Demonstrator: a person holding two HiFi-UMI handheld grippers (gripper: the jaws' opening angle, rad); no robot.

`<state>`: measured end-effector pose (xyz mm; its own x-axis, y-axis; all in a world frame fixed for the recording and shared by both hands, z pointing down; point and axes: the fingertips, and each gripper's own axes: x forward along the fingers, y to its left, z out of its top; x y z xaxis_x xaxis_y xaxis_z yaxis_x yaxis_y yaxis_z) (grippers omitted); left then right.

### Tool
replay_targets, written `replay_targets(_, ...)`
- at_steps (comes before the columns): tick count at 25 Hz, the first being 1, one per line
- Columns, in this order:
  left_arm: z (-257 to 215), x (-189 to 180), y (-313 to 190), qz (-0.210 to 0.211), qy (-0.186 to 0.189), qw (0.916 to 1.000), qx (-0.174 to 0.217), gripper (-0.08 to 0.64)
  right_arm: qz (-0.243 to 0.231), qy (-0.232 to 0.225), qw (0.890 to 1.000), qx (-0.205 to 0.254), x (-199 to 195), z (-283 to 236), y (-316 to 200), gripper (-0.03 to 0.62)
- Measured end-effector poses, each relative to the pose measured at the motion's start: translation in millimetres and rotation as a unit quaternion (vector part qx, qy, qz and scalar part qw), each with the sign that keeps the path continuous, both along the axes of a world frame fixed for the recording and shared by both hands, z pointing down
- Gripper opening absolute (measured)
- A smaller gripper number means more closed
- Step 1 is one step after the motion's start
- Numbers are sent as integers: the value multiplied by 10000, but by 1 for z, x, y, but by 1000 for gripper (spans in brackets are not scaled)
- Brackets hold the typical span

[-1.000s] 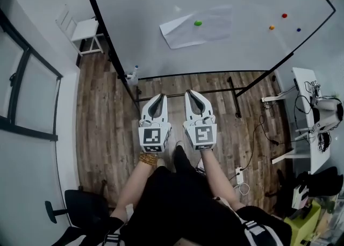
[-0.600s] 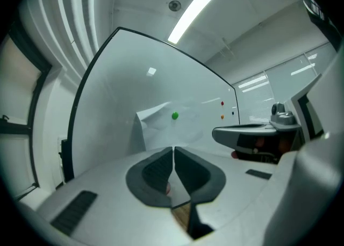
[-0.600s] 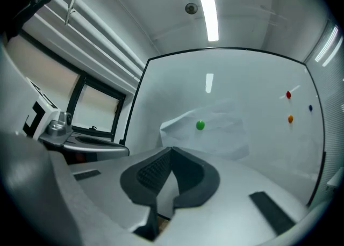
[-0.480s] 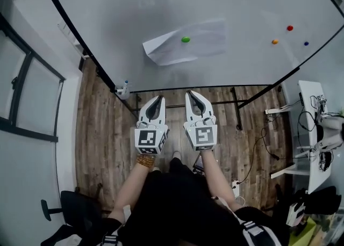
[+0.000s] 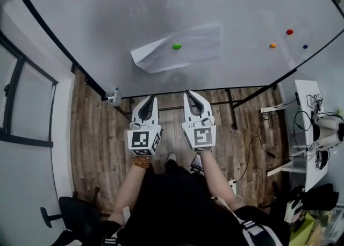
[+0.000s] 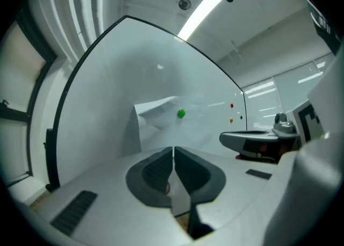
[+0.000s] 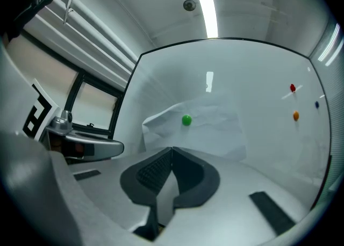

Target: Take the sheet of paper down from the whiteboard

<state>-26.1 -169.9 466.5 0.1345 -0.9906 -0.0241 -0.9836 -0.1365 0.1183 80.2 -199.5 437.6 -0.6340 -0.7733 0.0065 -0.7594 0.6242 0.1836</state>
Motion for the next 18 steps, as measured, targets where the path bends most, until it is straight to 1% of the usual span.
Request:
replay_targets(5,-1,-3,-12,265,87,9996,27,21,222,170,9996,104,-4,-3,-10,0)
replay_targets(8,-4,-11,-16,380,200,9991,38,21,300,261,9990,206,-10,-9,-12,0)
replay_targets(11,-6,-19,-22,461,194,9987,71,21,330,275,9984,371,-18,-15,-15,0)
replay_targets(18,-9,-35,-28,639,250,9976,100,21,528,435,9963,522,-29,-25,-27,0)
